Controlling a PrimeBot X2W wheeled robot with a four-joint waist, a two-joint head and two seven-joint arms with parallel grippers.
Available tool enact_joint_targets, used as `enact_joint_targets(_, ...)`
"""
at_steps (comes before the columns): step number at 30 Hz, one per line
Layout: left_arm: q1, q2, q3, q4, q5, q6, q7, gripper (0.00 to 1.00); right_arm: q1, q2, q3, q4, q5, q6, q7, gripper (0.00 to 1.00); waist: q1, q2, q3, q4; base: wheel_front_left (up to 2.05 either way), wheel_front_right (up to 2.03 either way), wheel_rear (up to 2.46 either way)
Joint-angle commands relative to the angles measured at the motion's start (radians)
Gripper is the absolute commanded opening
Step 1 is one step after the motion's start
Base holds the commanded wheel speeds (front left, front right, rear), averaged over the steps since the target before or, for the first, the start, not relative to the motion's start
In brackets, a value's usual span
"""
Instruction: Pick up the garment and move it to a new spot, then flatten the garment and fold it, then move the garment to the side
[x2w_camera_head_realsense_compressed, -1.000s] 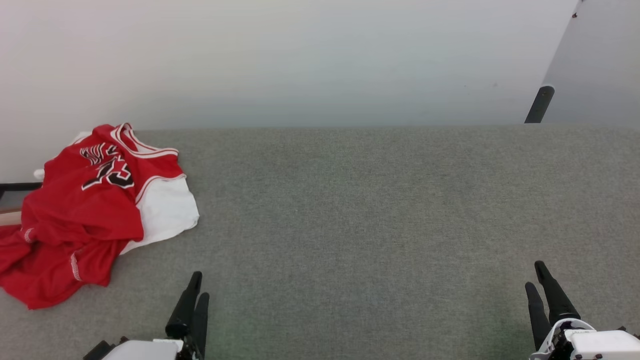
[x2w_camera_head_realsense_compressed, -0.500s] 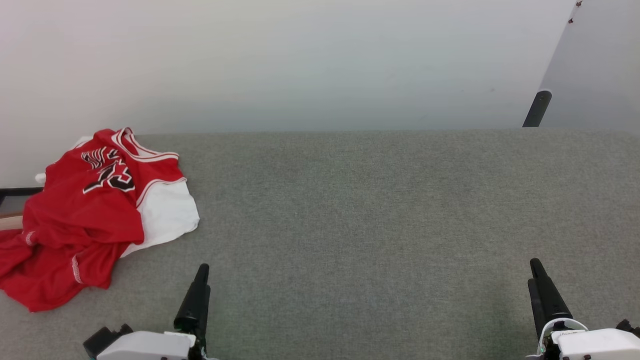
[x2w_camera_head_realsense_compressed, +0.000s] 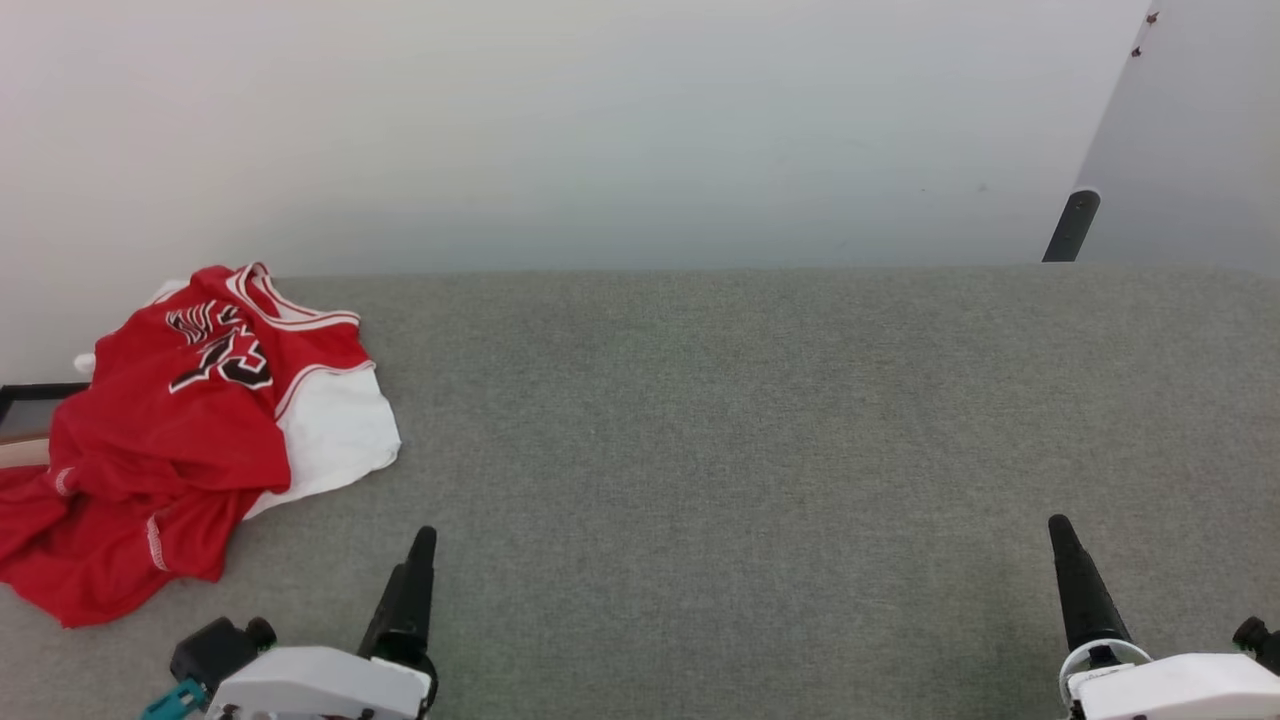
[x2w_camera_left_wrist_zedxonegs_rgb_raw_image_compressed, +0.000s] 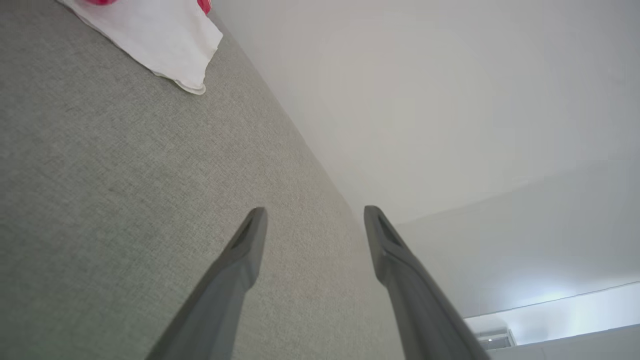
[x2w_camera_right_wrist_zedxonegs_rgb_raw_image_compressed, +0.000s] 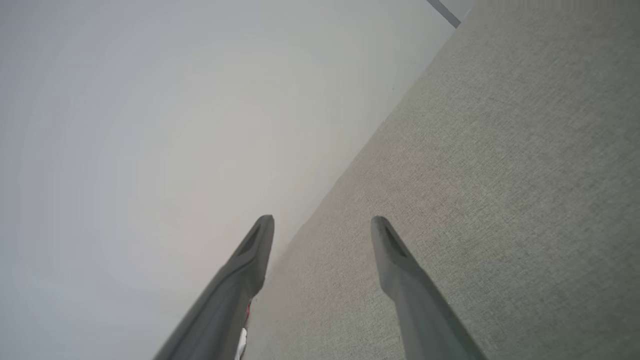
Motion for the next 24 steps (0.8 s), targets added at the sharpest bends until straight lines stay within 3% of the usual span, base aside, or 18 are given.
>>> enact_joint_targets(1,-0.024,0.011,-0.006,-0.017,0.032,0.006,-0.008,1.0,-0.002,-0.002,0.0,-0.019,-0.04,0.0,-0.009,1.0,0.0,0.0,-0.001,0.0,0.0,0.0,0.0)
enact_joint_targets(14,-0.017,0.022,-0.014,-0.047,0.332,0.012,-0.05,1.0,0.01,-0.001,0.001,-0.061,-0.401,0.0,-0.025,1.0,0.0,0.0,-0.011,0.0,0.0,0.0,0.0)
enact_joint_targets(24,0.0,0.001,0.007,-0.076,0.526,-0.012,-0.078,1.0,0.019,0.003,0.001,-0.084,-0.578,0.001,-0.039,1.0,0.0,0.0,-0.018,-0.002,0.0,0.0,0.0)
